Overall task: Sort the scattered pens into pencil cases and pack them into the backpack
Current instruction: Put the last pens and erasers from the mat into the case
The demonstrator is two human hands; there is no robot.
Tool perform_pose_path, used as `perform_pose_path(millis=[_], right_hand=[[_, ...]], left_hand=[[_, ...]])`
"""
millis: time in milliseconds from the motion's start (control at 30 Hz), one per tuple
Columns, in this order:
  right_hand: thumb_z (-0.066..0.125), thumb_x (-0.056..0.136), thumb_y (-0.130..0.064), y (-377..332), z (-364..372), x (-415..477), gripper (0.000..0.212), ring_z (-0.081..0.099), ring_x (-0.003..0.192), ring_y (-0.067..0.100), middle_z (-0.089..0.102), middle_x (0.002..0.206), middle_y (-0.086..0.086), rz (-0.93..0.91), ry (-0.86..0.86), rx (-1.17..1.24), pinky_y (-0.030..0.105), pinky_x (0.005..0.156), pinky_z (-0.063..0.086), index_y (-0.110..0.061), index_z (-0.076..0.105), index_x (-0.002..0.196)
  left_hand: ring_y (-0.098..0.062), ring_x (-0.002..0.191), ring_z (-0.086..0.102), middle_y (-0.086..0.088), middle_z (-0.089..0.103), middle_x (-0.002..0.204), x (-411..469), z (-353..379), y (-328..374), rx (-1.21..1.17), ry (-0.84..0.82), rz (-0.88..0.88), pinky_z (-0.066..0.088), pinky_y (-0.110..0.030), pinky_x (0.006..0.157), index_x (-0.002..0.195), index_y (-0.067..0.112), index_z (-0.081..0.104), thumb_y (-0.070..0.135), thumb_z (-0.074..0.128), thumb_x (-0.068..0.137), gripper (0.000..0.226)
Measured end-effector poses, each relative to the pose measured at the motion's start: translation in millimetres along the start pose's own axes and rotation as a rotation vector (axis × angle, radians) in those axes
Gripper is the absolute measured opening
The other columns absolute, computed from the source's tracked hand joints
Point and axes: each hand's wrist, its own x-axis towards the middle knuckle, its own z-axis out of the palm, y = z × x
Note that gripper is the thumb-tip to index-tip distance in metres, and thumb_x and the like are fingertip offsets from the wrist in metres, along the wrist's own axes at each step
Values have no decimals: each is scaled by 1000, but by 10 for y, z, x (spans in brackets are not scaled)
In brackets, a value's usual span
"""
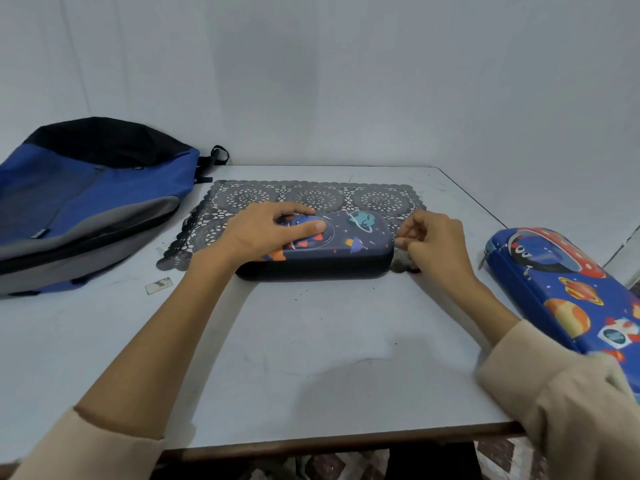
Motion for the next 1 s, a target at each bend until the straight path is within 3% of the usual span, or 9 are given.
perform_pose_path(millis=[100, 233, 367, 500, 600, 667, 733, 867, 1000], right_hand=[[68, 76, 6, -42, 89, 211, 24, 57, 60, 10, 62, 63, -2, 8, -10, -9, 29, 61, 50, -16, 63, 68], [65, 77, 2, -56, 232, 355, 24, 62, 71, 13, 69, 74, -2, 37, -5, -56, 27, 63, 44, -21, 66, 71], [67, 76, -3, -65, 383, 442, 29, 67, 73, 21, 71, 72, -2, 1, -10, 26, 36, 67, 54, -27, 63, 61], [68, 75, 4, 18, 423, 449, 30, 67, 68, 17, 71, 68, -6, -37, -52, 178, 47, 68, 57, -24, 68, 64], [69, 77, 6, 27, 397, 443, 33, 68, 70, 17, 71, 71, -9, -45, -65, 191, 40, 67, 57, -26, 70, 67], [67, 81, 7, -25, 329, 455, 22, 63, 68, 13, 69, 79, -2, 9, -128, 208, 28, 59, 52, -15, 72, 82], [66, 87, -4, -75, 197, 434, 15, 57, 63, 17, 63, 83, 4, 152, -184, 264, 23, 44, 44, -8, 66, 102], [53, 91, -58, -91, -144, 317, 60, 58, 47, 23, 66, 67, 16, 462, -445, 267, 23, 40, 41, -8, 47, 124], [36, 84, -75, -194, -195, 217, 79, 68, 58, 32, 69, 77, 28, 523, -674, 311, 29, 48, 52, -21, 32, 143]], left_hand=[[-3, 39, 56, 32, 56, 53, 3, 5, -2, -10, 3, -4, 42, -22, 63, 107, 48, 66, 70, 59, 77, 38], [-4, 40, 58, 23, 59, 56, 12, 2, -16, -42, 1, -3, 46, -23, 62, 107, 48, 66, 75, 56, 71, 46], [-3, 40, 57, 35, 57, 57, 0, 9, -12, -41, -10, 10, 46, -18, 57, 109, 46, 65, 66, 60, 80, 36], [-3, 42, 57, 30, 58, 58, -3, 21, -16, -78, 3, -11, 48, -18, 54, 108, 47, 65, 69, 61, 76, 39], [-6, 46, 61, 25, 59, 63, 5, 34, -29, -93, 25, -14, 51, -22, 58, 107, 49, 66, 73, 61, 72, 42], [-5, 45, 61, 25, 60, 64, 14, 38, -59, -82, 10, -13, 50, -23, 59, 107, 51, 65, 74, 61, 73, 41], [-4, 51, 61, 26, 63, 68, 15, 29, -84, -126, -13, 0, 50, -25, 62, 107, 50, 65, 75, 61, 73, 43], [-6, 99, 64, 14, 69, 108, 37, -78, -225, -388, 105, -44, 49, -27, 90, 108, 33, 70, 65, 54, 86, 43], [-15, 96, 67, 8, 73, 100, 2, -178, -394, -459, 95, -216, 48, -36, 95, 92, 35, 75, 75, 49, 79, 50]])
